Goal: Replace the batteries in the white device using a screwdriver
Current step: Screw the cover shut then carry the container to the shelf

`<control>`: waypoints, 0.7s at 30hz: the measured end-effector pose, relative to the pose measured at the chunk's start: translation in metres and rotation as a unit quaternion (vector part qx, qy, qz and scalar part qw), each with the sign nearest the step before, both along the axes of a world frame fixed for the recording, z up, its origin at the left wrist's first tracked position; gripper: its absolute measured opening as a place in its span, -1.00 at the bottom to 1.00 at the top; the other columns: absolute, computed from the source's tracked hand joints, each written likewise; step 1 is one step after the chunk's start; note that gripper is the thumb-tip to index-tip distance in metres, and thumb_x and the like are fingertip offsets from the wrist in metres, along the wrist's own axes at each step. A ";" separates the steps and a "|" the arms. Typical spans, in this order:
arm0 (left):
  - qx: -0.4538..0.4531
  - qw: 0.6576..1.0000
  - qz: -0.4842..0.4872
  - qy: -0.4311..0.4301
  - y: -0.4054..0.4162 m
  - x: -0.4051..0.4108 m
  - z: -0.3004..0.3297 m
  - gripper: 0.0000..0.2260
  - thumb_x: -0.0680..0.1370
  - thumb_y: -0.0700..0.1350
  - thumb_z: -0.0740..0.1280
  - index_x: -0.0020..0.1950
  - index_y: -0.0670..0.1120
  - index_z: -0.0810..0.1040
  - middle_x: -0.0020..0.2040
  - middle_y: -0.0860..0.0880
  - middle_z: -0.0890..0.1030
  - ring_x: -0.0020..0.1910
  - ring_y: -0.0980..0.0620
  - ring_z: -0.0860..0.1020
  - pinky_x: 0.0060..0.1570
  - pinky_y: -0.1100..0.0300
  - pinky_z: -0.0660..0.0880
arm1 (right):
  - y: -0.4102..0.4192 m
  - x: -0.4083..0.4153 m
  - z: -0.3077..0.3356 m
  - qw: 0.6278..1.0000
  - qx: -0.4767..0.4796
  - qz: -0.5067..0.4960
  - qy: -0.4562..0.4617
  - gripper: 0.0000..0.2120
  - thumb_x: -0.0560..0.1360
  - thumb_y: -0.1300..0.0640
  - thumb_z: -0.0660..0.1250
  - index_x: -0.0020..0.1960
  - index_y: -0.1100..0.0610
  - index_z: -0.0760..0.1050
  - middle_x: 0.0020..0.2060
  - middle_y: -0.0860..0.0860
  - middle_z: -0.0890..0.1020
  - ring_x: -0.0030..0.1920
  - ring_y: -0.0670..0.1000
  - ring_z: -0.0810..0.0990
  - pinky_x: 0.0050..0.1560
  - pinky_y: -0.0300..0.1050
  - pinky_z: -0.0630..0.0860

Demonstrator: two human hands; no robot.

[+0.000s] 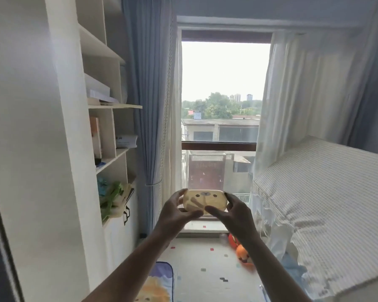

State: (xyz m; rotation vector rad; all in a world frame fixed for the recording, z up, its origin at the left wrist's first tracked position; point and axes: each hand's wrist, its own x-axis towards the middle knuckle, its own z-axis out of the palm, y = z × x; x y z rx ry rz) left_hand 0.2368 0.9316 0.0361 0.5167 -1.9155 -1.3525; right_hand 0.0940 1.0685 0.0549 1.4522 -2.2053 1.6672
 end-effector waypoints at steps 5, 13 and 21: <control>0.025 0.999 0.021 -0.002 -0.098 -0.096 -0.002 -0.10 0.28 -0.09 0.65 0.53 -0.07 0.28 0.36 -0.18 0.51 0.06 0.04 0.68 -0.01 0.23 0.62 | -0.104 -0.100 -0.002 1.000 -0.007 0.021 -0.010 -0.66 0.30 0.01 0.62 0.03 -0.02 0.61 -0.28 -0.22 0.63 -0.26 -0.37 0.56 -0.26 -0.48 0.42; 0.046 0.995 0.086 -0.016 -0.261 -0.198 0.000 0.05 0.15 0.12 0.67 0.54 -0.03 0.26 0.36 -0.12 0.54 0.12 0.00 0.67 0.19 0.01 0.59 | -0.281 -0.214 0.008 0.996 0.013 0.091 -0.019 -0.65 0.31 0.04 0.62 0.04 0.03 0.62 -0.34 -0.21 0.59 -0.31 -0.36 0.54 -0.31 -0.47 0.41; 0.045 0.988 0.149 0.004 -0.456 -0.270 -0.005 -0.09 0.27 -0.10 0.67 0.53 -0.08 0.30 0.31 -0.08 0.57 0.07 0.15 0.68 0.03 0.27 0.61 | -0.488 -0.294 0.004 0.988 0.010 0.150 -0.029 -0.67 0.33 0.06 0.61 0.03 -0.02 0.59 -0.45 -0.38 0.56 -0.37 -0.34 0.52 -0.33 -0.46 0.39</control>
